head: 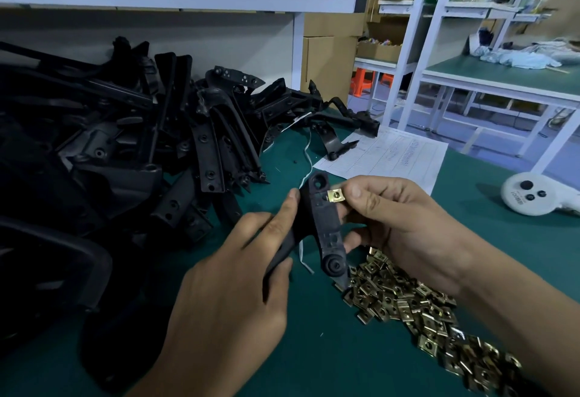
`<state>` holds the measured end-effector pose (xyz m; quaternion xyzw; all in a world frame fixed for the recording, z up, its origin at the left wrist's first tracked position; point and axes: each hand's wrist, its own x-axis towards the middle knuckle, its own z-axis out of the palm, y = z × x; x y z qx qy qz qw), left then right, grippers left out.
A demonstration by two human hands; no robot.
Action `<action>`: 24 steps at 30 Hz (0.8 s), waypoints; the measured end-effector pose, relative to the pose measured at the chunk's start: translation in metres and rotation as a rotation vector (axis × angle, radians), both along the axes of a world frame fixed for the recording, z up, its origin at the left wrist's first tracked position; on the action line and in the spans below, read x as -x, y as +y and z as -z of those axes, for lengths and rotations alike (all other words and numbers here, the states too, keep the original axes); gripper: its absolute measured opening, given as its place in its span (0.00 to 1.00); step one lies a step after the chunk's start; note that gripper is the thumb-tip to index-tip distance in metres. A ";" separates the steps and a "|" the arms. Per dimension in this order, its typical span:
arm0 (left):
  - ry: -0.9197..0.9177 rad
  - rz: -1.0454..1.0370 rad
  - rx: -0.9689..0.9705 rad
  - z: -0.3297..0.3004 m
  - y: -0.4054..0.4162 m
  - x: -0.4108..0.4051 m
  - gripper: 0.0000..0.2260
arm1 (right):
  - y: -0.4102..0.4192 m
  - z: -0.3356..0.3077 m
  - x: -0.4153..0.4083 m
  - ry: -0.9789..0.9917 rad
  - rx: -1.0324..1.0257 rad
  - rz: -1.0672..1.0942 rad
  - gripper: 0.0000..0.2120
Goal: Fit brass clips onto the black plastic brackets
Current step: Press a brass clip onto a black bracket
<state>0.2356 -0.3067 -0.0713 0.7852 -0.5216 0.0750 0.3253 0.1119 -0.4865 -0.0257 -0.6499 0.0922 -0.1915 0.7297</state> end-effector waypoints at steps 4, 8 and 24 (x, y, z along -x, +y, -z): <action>-0.006 0.047 0.026 0.002 -0.001 -0.003 0.37 | 0.001 0.003 -0.001 0.053 -0.057 -0.066 0.11; -0.007 0.076 0.003 0.004 0.000 -0.005 0.40 | -0.001 0.005 -0.001 0.072 -0.052 -0.052 0.11; 0.044 -0.067 0.102 0.009 -0.002 -0.007 0.35 | -0.053 0.004 0.010 0.301 0.745 0.431 0.13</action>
